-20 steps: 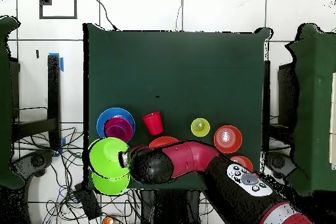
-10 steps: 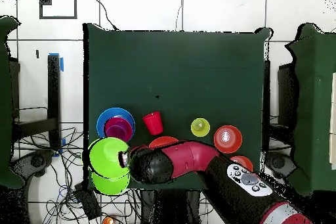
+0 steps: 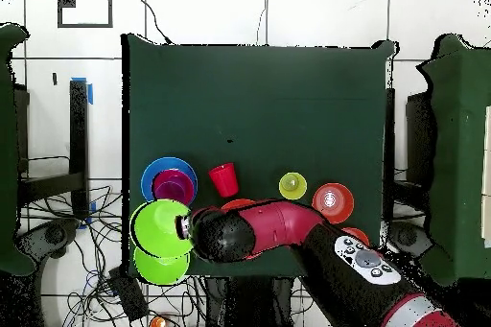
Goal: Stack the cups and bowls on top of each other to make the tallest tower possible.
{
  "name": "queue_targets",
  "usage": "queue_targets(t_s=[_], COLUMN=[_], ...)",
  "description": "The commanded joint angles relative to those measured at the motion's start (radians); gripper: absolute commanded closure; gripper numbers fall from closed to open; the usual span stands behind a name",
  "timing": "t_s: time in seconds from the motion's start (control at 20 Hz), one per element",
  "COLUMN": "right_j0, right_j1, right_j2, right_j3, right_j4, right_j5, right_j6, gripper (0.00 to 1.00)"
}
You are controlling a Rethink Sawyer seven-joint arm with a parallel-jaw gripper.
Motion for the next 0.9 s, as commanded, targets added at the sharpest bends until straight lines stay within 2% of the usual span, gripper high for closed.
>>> queue_targets(t_s=[0.05,0.45,0.75,0.9], right_j0=[0.011,0.022,0.029,0.032], right_j1=[0.013,0.01,-0.083,-0.109], right_j2=[-0.025,-0.023,0.036,0.045], right_j3=[-0.086,-0.069,-0.009,0.004], right_j4=[-0.037,-0.032,0.051,0.072], right_j5=[0.112,0.09,0.125,0.135], right_j6=[-0.016,0.012,0.05,0.055], gripper=[1.0,1.0,1.0,1.0])
